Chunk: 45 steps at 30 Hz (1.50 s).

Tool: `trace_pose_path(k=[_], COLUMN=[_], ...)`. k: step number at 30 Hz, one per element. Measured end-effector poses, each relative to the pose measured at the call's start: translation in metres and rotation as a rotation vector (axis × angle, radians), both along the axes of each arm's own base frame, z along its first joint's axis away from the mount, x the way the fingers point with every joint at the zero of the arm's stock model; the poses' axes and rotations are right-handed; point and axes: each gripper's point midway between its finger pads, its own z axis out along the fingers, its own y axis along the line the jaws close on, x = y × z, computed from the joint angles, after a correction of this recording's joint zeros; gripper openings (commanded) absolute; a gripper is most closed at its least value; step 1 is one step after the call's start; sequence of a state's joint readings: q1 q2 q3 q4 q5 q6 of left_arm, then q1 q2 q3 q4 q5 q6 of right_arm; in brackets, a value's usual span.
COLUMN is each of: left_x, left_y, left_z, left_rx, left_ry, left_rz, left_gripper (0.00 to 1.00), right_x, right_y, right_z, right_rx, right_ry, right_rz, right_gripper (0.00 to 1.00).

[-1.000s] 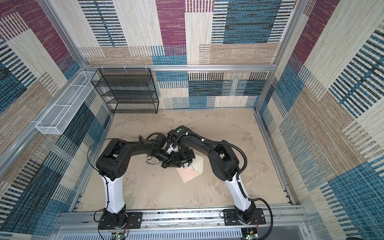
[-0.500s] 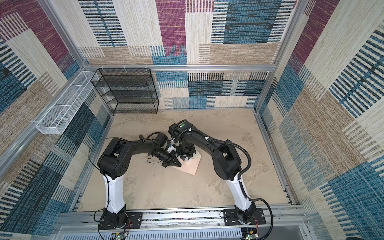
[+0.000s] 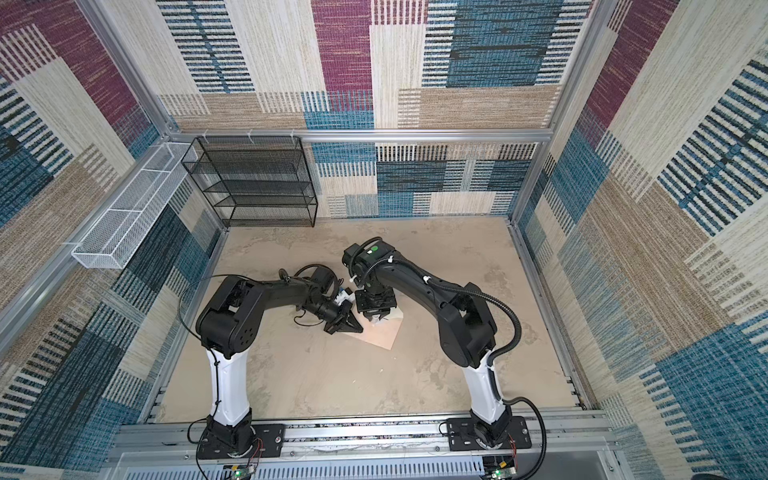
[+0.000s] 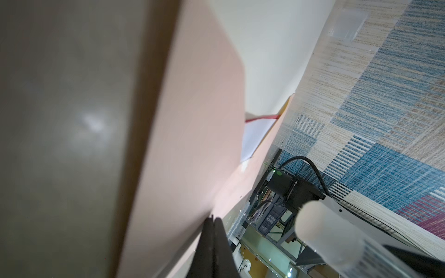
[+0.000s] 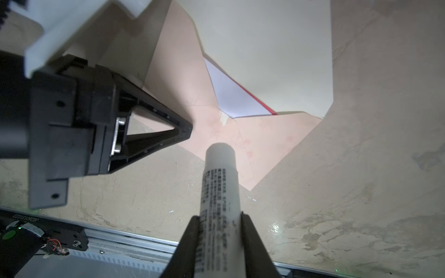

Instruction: Place the letter into the envelope and seal it

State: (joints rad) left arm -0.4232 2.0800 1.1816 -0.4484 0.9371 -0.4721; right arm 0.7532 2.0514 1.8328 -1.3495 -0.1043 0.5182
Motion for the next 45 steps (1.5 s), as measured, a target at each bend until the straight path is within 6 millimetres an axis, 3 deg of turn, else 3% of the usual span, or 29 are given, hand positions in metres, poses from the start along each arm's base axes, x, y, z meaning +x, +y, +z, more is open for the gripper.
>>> trace_pose_path(k=[7, 14, 45], left_x=[0.000, 0.001, 0.002], left_y=[0.000, 0.000, -0.001], left_z=[0.000, 0.001, 0.000], left_rx=[0.005, 0.008, -0.001], left_ry=[-0.003, -0.002, 0.002], left_rz=[0.002, 0.003, -0.016], left_gripper=[0.00, 0.00, 0.00], right_x=[0.012, 0.011, 0.014], right_y=[0.011, 0.008, -0.009], right_z=[-0.020, -0.037, -0.041], right_rx=[-0.014, -0.048, -0.056], right_ry=[0.013, 0.039, 0.039], right_rz=[0.024, 0.042, 0.034], right_gripper=[0.00, 0.00, 0.00])
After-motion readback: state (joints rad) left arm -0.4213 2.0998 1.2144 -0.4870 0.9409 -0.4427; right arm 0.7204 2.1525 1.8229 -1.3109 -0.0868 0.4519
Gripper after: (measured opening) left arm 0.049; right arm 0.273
